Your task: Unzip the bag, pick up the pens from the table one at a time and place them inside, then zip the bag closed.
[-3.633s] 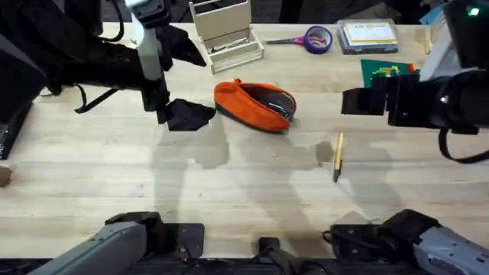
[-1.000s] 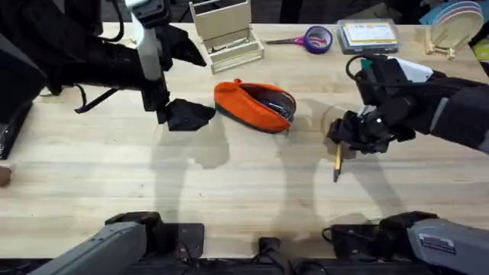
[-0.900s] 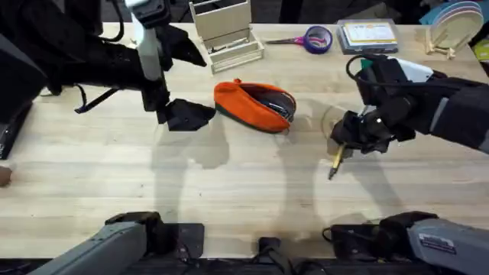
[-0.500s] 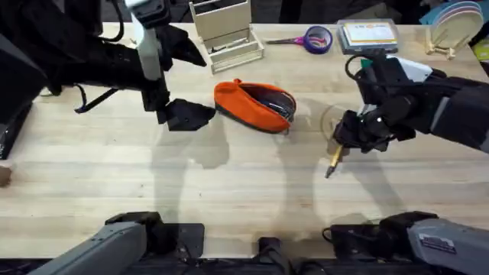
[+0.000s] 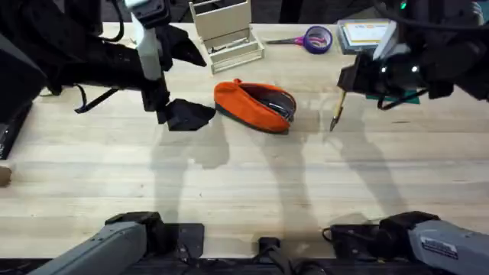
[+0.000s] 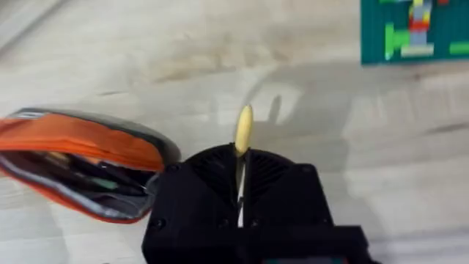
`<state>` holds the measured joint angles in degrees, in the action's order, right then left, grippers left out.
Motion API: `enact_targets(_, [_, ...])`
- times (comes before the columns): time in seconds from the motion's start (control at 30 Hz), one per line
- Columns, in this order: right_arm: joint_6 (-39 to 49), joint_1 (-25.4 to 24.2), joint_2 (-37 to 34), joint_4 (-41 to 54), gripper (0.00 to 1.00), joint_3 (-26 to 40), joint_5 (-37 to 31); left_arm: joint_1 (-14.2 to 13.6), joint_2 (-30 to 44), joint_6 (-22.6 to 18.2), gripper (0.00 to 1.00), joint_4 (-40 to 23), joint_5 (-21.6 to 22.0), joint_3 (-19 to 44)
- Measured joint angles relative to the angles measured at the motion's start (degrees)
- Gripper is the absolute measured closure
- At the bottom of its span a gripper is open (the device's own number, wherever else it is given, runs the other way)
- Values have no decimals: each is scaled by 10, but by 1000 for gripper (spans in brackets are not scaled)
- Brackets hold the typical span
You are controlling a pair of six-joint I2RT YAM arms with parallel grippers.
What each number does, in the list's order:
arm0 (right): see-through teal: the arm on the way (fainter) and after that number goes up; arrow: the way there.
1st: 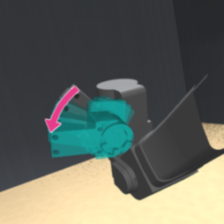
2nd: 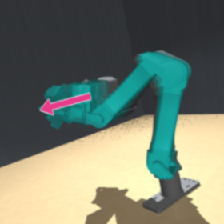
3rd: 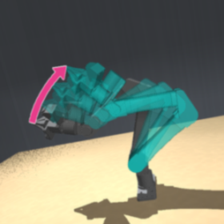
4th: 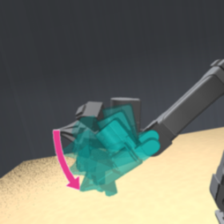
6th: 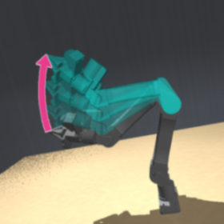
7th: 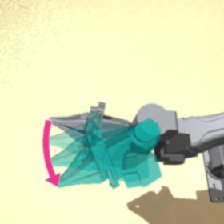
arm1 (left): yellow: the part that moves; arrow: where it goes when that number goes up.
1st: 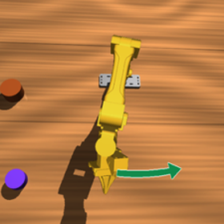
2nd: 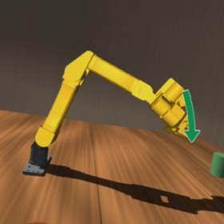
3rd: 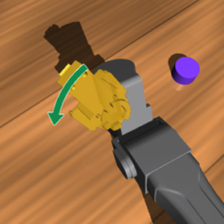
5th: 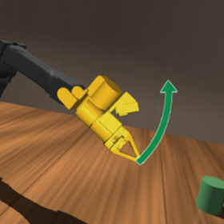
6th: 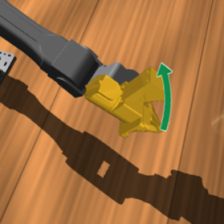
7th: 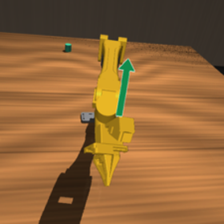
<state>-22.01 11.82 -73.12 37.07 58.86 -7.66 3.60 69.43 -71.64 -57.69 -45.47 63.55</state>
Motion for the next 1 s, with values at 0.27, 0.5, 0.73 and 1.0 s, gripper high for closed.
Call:
enact_targets(0.27, [114, 51, 0, -65, 970, 18, 59, 0, 0, 0, 7, 0, 0, 0])
enact_targets(0.5, [212, 97, 0, -110, 970, 18, 109, 0, 0, 0, 8, 0, 0, 0])
enact_targets(0.73, [332, 139, 0, -128, 969, 18, 136, 0, 0, 0, 8, 0, 0, 0])
enact_targets(1.0, [408, 168, -18, -150, 970, 18, 144, 0, 0, 0, 8, 0, 0, 0])
